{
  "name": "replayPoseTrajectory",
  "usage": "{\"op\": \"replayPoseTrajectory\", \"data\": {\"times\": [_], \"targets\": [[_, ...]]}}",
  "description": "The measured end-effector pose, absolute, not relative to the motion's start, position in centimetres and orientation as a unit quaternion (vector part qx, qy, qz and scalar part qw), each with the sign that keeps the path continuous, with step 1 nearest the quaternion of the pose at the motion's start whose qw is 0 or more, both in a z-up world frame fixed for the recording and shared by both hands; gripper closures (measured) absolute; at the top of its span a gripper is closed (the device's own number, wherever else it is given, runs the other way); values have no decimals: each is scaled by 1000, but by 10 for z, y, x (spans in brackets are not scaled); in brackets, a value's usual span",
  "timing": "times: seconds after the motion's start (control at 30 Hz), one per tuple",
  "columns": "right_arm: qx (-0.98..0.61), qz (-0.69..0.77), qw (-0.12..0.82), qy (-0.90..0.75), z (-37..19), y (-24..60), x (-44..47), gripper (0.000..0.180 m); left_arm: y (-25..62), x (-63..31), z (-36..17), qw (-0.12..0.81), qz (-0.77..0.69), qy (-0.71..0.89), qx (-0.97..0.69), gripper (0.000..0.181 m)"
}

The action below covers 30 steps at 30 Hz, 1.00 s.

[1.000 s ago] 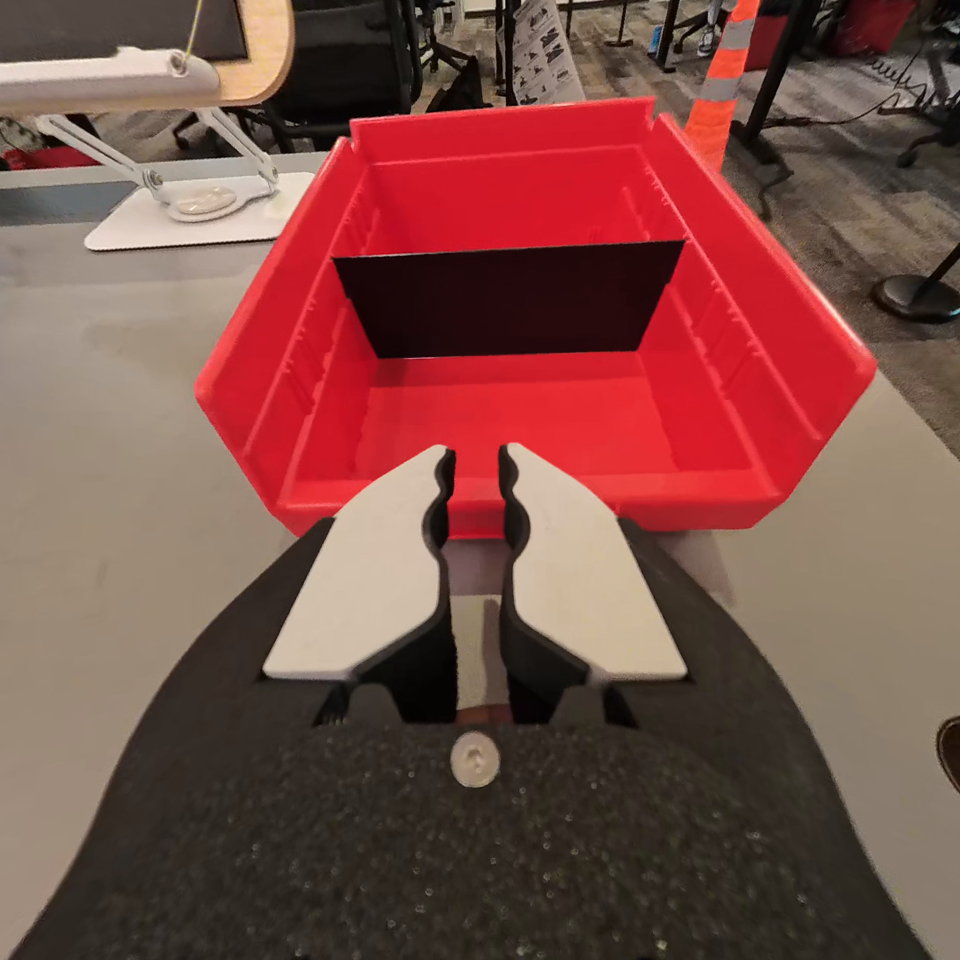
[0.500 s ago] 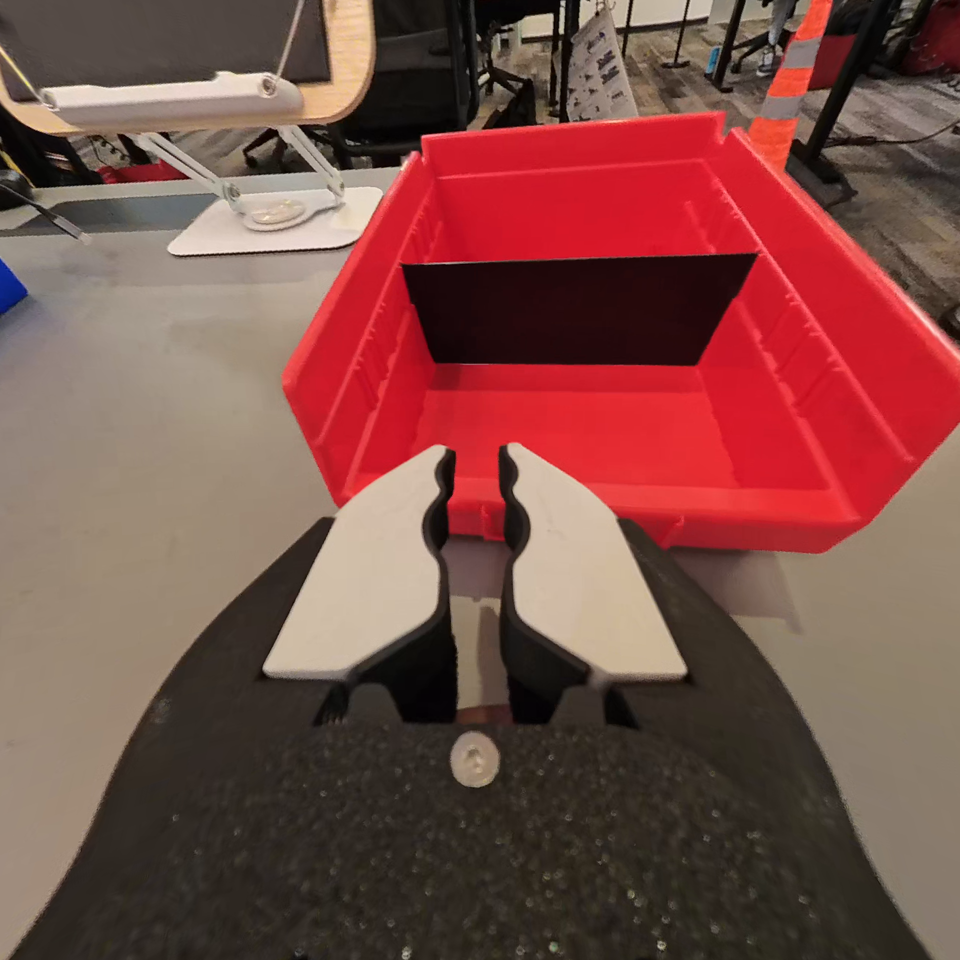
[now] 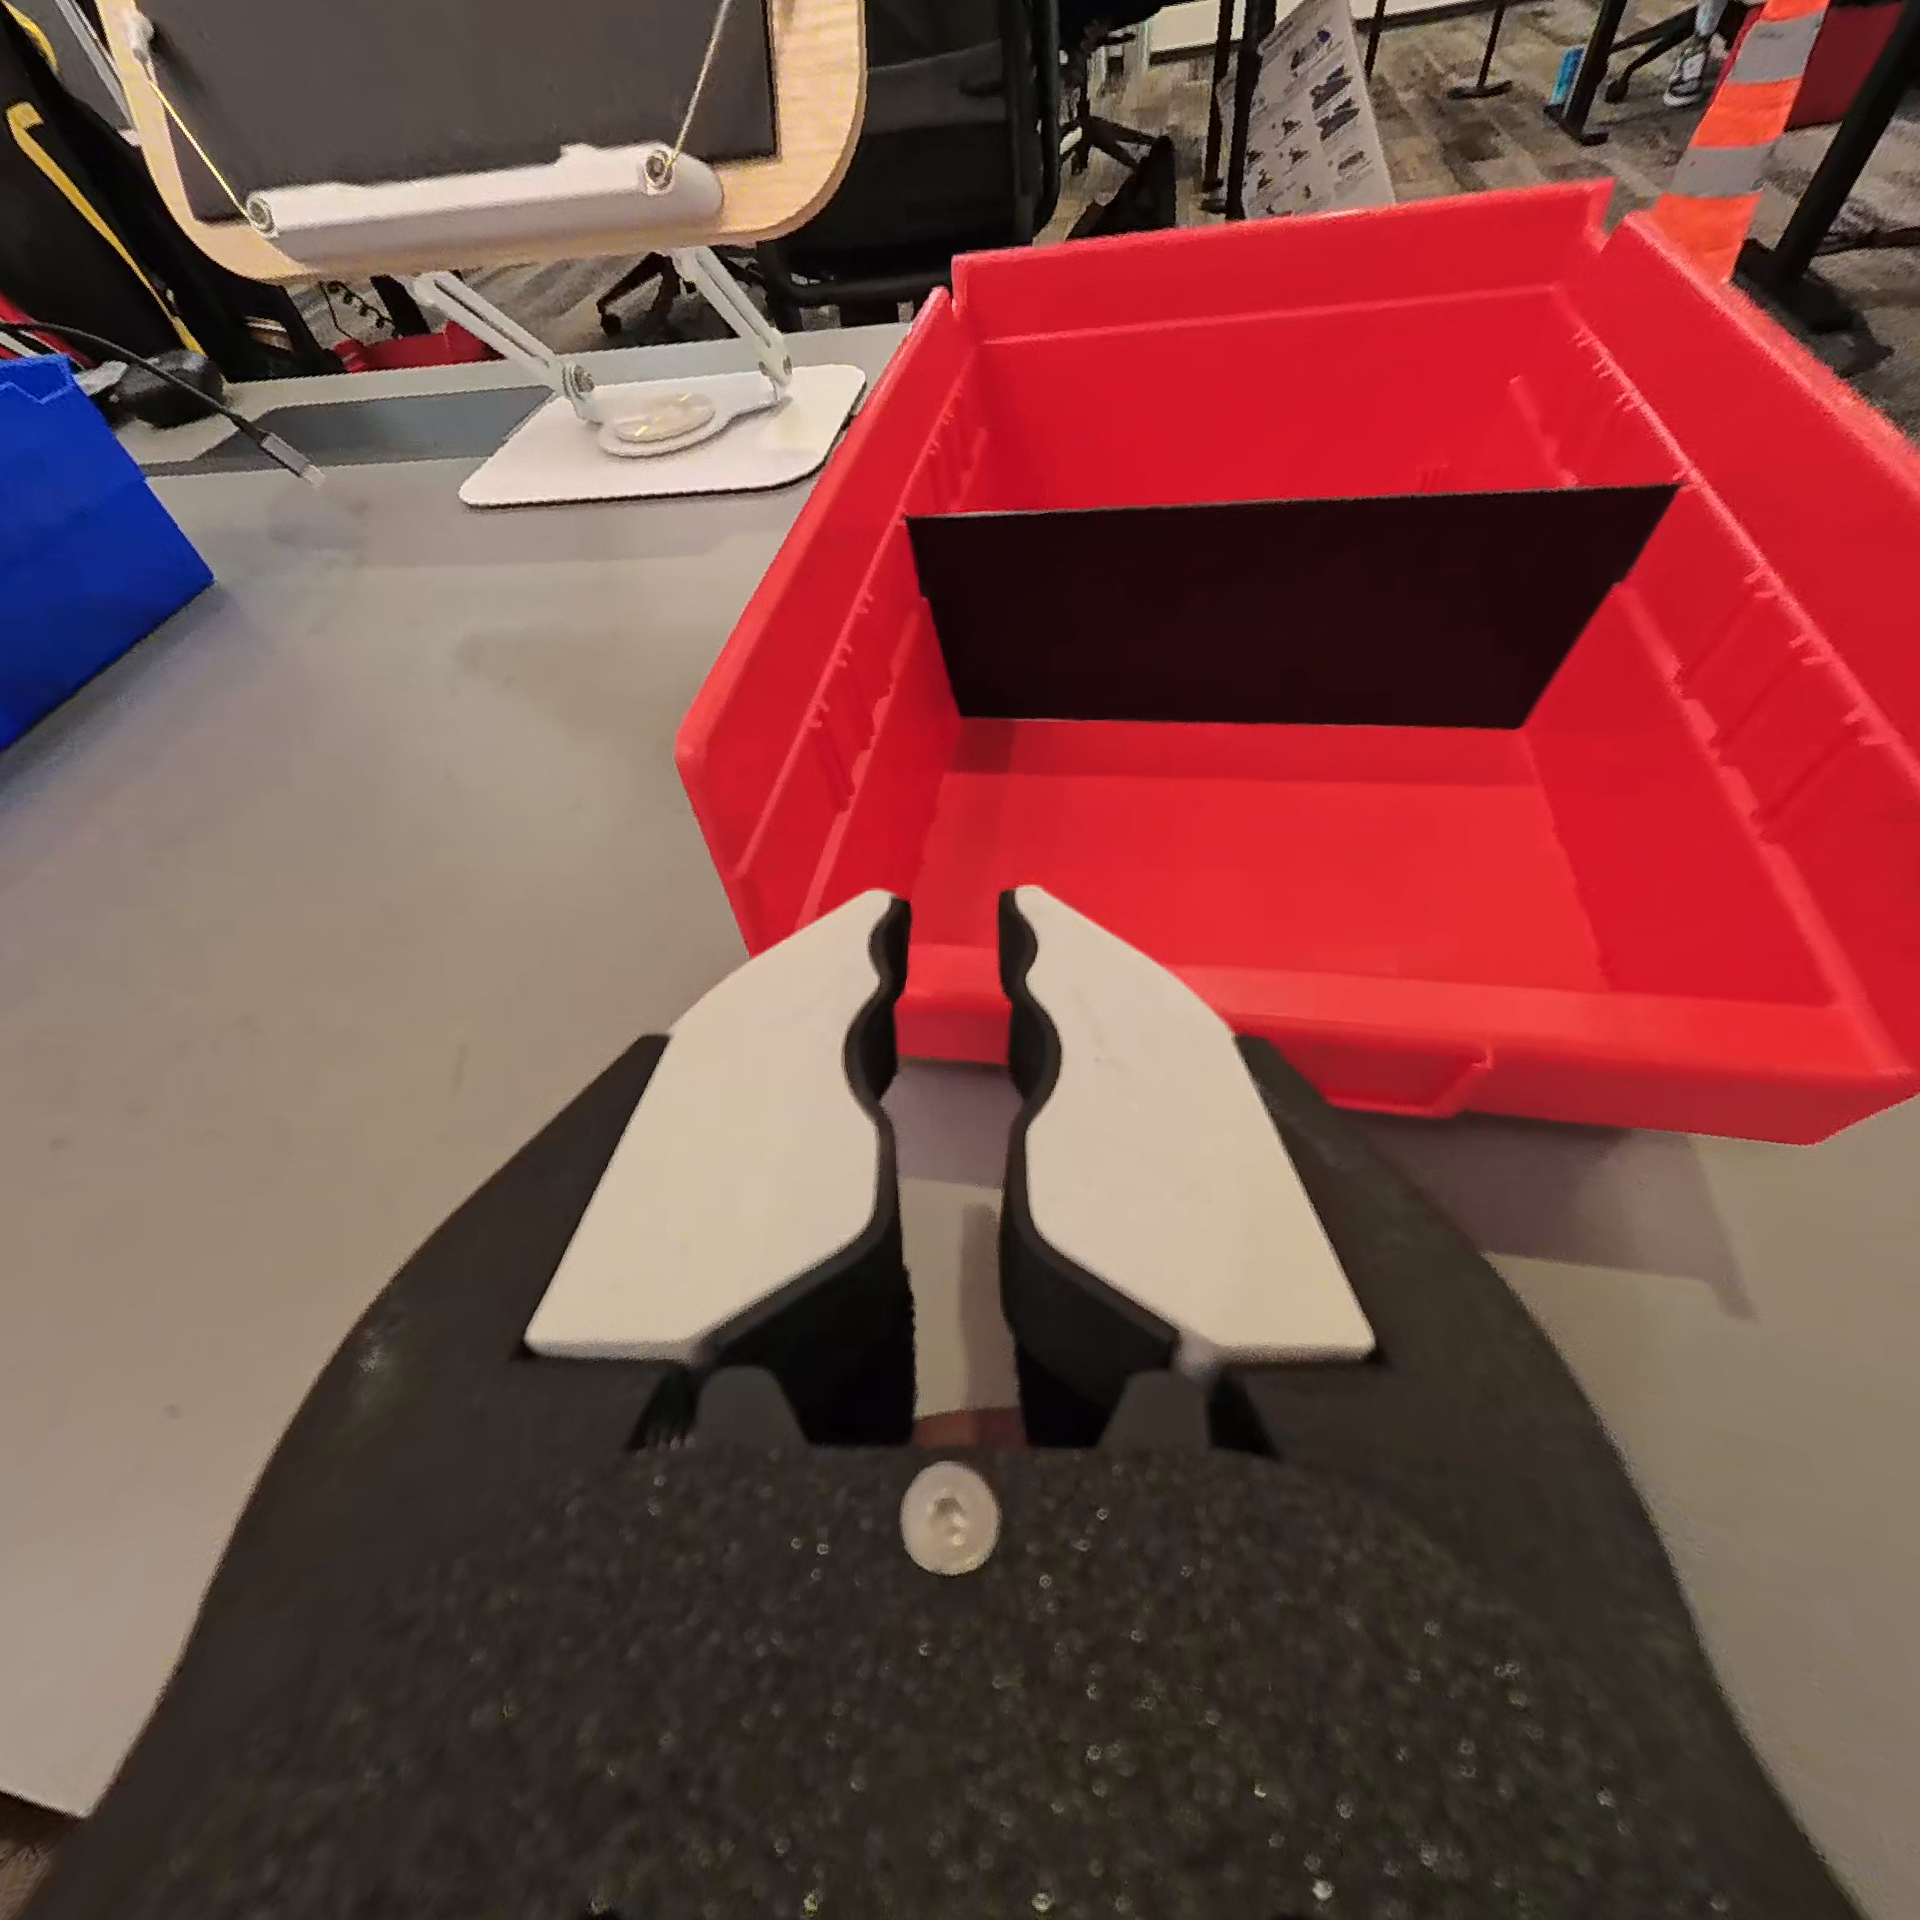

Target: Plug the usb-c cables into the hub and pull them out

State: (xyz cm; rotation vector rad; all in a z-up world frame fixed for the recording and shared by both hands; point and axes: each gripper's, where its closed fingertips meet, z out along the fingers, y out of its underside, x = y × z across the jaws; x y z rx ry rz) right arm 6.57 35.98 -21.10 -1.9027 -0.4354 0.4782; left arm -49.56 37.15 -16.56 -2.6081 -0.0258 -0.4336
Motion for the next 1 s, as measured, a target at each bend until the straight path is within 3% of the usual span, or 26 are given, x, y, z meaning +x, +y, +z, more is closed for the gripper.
{"op": "replayPoseTrajectory", "data": {"times": [0.13, 0.2, 0.27, 0.43, 0.73, 1.0], "targets": [[-806, 203, 526, -179, -216, 357, 73, 164, 390, -520, -208, 195, -127, -57, -971, 123], [-808, 210, 523, -170, -217, 356, 79, 164, 390, -521, -225, 183, -133, -77, -971, 139], [-812, 219, 517, -159, -219, 356, 84, 164, 394, -520, -225, 212, -153, -87, -961, 159], [-818, 253, 501, -129, -222, 355, 91, 164, 393, -517, -193, 285, -161, -61, -943, 170], [-815, 264, 500, -127, -219, 354, 86, 164, 390, -503, 21, 508, -197, -20, -838, 171], [-812, 254, 505, -148, -217, 350, 77, 164, 376, -450, 220, 620, -165, 61, -765, 171]]}}
